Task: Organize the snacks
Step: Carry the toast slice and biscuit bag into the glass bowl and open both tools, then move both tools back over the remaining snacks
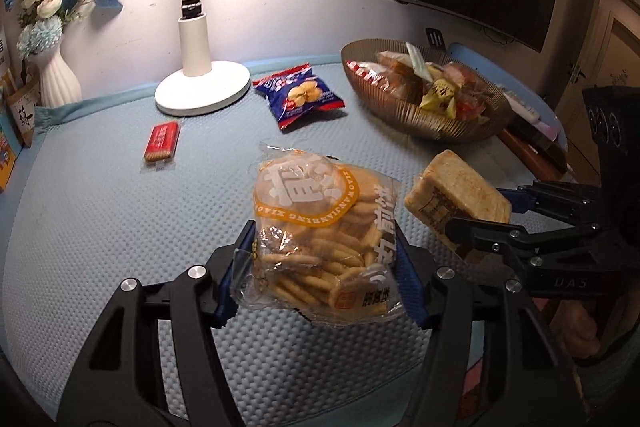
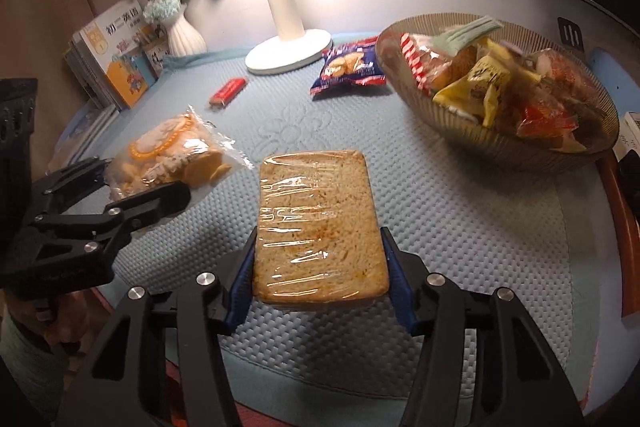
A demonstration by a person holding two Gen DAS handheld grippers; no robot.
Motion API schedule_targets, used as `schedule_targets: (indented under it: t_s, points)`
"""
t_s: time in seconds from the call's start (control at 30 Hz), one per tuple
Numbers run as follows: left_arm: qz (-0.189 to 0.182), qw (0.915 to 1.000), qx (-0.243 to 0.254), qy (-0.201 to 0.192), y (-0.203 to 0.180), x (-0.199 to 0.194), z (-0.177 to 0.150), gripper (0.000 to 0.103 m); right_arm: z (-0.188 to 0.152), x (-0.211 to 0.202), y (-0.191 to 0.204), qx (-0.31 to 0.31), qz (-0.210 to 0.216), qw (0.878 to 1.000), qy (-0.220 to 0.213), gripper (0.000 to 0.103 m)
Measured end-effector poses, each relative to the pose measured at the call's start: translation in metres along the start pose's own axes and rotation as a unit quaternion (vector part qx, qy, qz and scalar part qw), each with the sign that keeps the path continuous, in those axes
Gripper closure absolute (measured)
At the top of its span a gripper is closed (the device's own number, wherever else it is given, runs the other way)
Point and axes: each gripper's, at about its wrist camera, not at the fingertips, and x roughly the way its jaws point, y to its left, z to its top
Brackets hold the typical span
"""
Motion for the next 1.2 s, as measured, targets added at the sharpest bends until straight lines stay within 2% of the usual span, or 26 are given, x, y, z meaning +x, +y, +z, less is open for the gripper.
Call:
schedule_targets:
  t_s: [0.1,0.2,0.3,0.43,0.53,0.6,0.73,0.77,0.8,0.87,0.93,1.2]
  points:
    - [-0.025,0.9995,0.007,-0.018,-0.011,0.003,0.034,0.040,0.022,-0.029,-0.019,0.020,-0.005,0.999,-0.043,0.048]
    - [-0.050,0.9979,0.020,-0.035,-0.026,0.014,0.072,0.040,0.051,-0.053,-0.044,0.040,-0.033,0.995,-0.086,0.048]
    - [-0.063,0.9961,0.038,-0.048,-0.044,0.033,0.109,0.040,0.084,-0.064,-0.077,0.074,-0.067,0.989,-0.111,0.048]
    - [-0.092,0.9937,0.036,-0.052,-0.058,0.067,0.153,0.040,0.126,-0.057,-0.122,0.125,-0.107,0.979,-0.117,0.048]
    - [-0.114,0.9923,0.026,-0.042,-0.061,0.096,0.180,0.040,0.153,-0.044,-0.148,0.157,-0.106,0.976,-0.108,0.048]
    - [-0.116,0.9921,0.029,-0.038,-0.064,0.113,0.192,0.040,0.167,-0.034,-0.159,0.169,-0.107,0.974,-0.102,0.048]
    - [-0.128,0.9913,0.014,-0.028,-0.064,0.142,0.209,0.037,0.184,-0.007,-0.175,0.190,-0.109,0.973,-0.075,0.044]
    - [-0.128,0.9913,0.009,-0.029,-0.063,0.146,0.211,0.034,0.185,-0.003,-0.177,0.195,-0.103,0.973,-0.065,0.044]
    - [-0.120,0.9924,0.003,-0.030,-0.061,0.149,0.211,0.023,0.184,-0.001,-0.179,0.198,-0.095,0.973,-0.063,0.044]
    - [-0.120,0.9925,-0.007,-0.023,-0.055,0.150,0.209,0.021,0.180,-0.005,-0.174,0.192,-0.096,0.974,-0.068,0.044]
    - [-0.126,0.9917,-0.015,-0.024,-0.045,0.143,0.202,0.021,0.175,-0.010,-0.169,0.184,-0.093,0.976,-0.070,0.044]
    - [-0.095,0.9931,-0.039,-0.057,-0.006,0.078,0.170,0.021,0.161,-0.034,-0.128,0.152,-0.056,0.984,-0.074,0.043]
